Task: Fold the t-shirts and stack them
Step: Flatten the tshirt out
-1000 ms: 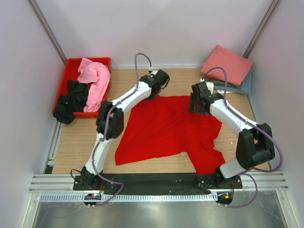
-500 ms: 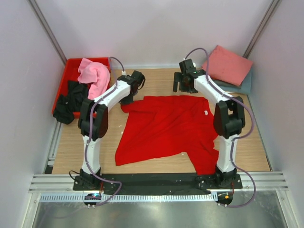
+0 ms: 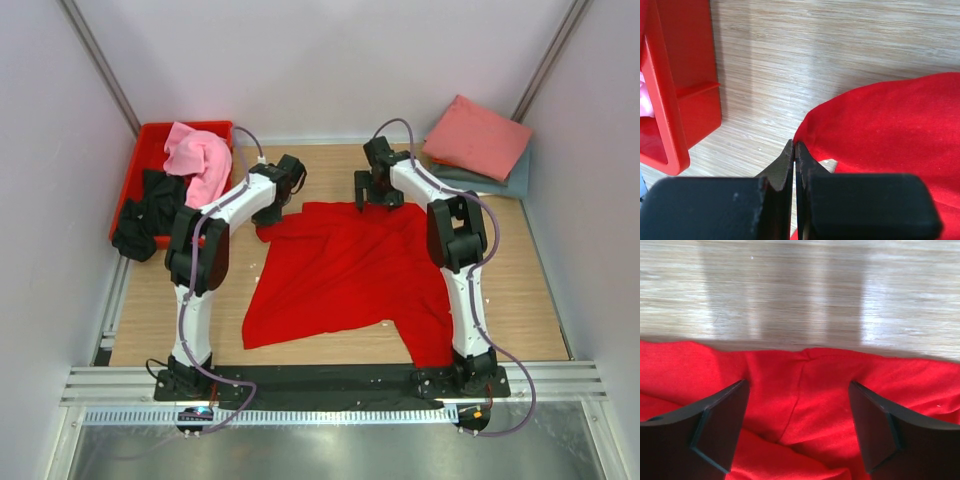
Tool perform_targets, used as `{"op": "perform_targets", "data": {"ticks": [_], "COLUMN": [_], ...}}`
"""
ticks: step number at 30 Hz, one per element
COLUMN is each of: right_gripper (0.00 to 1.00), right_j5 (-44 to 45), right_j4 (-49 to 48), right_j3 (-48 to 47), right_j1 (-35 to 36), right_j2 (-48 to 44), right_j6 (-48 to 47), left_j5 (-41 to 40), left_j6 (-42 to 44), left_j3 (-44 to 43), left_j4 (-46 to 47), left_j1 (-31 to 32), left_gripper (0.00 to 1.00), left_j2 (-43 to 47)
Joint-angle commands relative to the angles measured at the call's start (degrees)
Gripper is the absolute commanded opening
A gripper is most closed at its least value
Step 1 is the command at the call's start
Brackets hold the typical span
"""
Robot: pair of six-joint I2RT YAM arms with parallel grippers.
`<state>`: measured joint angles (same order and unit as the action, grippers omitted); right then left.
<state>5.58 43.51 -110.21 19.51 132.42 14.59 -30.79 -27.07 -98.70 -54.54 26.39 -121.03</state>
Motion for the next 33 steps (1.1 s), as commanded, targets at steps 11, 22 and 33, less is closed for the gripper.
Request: {"op": "perform_targets", "data": {"ticks": [11, 22, 33], "right_gripper": [0.01, 0.01, 0.02], "right_j5": [5.22, 10.94, 9.80], "right_j4": [5.71, 5.54, 3.69], "right_j3": [-11.85, -19.60, -18.99], "right_j1": [-0.17, -11.95, -12.04], "right_j2": [11.98, 12.86, 12.60], "right_j6": [-0.89, 8.79, 13.53], "left_j5": [-2.42, -7.36, -7.54], "left_j6": [0.08, 2.37, 7.03], "left_j3": [-1.32, -11.16, -40.41], "left_j4": [0.41, -7.15, -18.75], "left_j1": [-0.99, -7.23, -9.95], "left_gripper": [0.00, 0.00, 0.00], "left_j2": [0.18, -2.18, -21.96]}}
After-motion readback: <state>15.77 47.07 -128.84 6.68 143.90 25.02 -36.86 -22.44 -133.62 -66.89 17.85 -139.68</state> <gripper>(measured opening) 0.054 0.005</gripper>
